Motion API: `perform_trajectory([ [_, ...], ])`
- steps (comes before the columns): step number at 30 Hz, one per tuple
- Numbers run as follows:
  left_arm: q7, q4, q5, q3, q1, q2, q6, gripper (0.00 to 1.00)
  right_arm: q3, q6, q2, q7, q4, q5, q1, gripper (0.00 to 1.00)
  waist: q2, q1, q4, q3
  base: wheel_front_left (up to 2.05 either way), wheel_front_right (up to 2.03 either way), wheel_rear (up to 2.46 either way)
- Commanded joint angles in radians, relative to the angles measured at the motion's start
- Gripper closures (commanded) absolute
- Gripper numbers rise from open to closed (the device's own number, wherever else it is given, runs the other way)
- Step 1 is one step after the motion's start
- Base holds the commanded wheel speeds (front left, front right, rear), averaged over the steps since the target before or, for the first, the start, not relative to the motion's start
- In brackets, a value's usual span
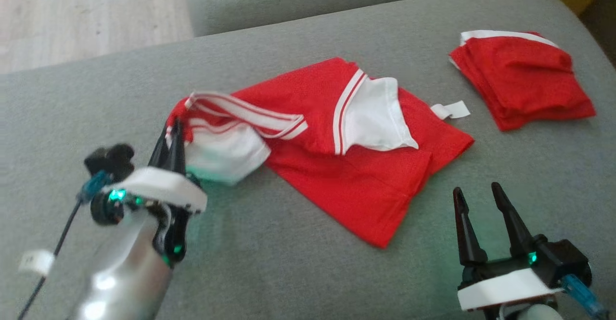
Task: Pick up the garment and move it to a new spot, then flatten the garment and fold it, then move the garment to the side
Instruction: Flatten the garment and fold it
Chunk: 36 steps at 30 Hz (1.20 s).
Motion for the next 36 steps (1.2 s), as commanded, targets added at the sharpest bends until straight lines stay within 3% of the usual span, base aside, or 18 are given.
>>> perform_trajectory([
  [1, -0.012, -0.059, 0.029, 0.063, 0.017, 0.033, 0.015, 1.0, 0.019, -0.001, -0.005, -0.011, -0.032, -0.007, -0.014, 0.0, 0.0, -0.0001, 0.023, 0.001, 0.0, 0.0, 0.0],
  [9, -0.012, -0.241, 0.145, 0.222, 0.279, -0.014, 0.055, 1.0, 0.021, -0.001, -0.005, -0.011, -0.027, -0.015, -0.002, 0.0, 0.0, -0.0001, 0.082, -0.018, 0.0, 0.0, 0.0],
  [10, -0.012, -0.257, 0.157, 0.238, 0.299, -0.022, 0.058, 0.95, 0.023, -0.001, -0.005, -0.011, -0.026, -0.016, 0.0, 0.0, 0.0, -0.0001, 0.088, -0.022, 0.0, 0.0, 0.0],
  [12, -0.012, -0.289, 0.198, 0.263, 0.328, -0.029, 0.072, 0.56, 0.024, -0.001, -0.005, -0.011, -0.022, -0.016, 0.005, 0.0, 0.0, -0.0001, 0.101, -0.031, 0.0, 0.0, 0.0],
  [13, -0.012, -0.313, 0.233, 0.275, 0.338, -0.028, 0.082, 0.03, 0.025, -0.001, -0.005, -0.011, -0.021, -0.016, 0.006, 0.0, 0.0, -0.0001, 0.106, -0.034, 0.0, 0.0, 0.0],
  [14, -0.012, -0.34, 0.269, 0.288, 0.349, -0.029, 0.093, 0.0, 0.027, -0.001, -0.005, -0.011, -0.02, -0.016, 0.008, 0.0, 0.0, -0.0001, 0.111, -0.037, 0.0, 0.0, 0.0],
  [19, -0.012, -0.466, 0.438, 0.347, 0.421, -0.048, 0.14, 0.0, 0.032, -0.001, -0.005, -0.011, -0.018, -0.015, 0.015, 0.0, 0.0, -0.0001, 0.123, -0.047, 0.0, 0.0, 0.0],
  [22, -0.012, -0.507, 0.486, 0.376, 0.487, -0.076, 0.138, 0.0, 0.035, -0.001, -0.005, -0.011, -0.017, -0.016, 0.02, 0.0, 0.0, -0.0001, 0.124, -0.053, 0.0, 0.0, 0.0],
  [26, -0.012, -0.503, 0.53, 0.374, 0.546, -0.086, 0.112, 0.0, 0.039, -0.001, -0.005, -0.011, -0.015, -0.017, 0.024, 0.0, 0.0, -0.0001, 0.121, -0.057, 0.0, 0.0, 0.0],
  [31, -0.012, -0.428, 0.555, 0.335, 0.593, -0.098, 0.029, 0.0, 0.034, -0.001, -0.005, -0.011, -0.016, -0.027, 0.029, 0.0, 0.0, -0.0001, 0.118, -0.054, 0.0, 0.0, 0.0],
  [36, -0.012, -0.275, 0.613, 0.293, 0.525, -0.084, 0.012, 0.0, 0.037, -0.001, -0.005, -0.011, -0.016, -0.039, 0.027, 0.0, 0.0, -0.0001, 0.121, -0.04, 0.0, 0.0, 0.0],
])
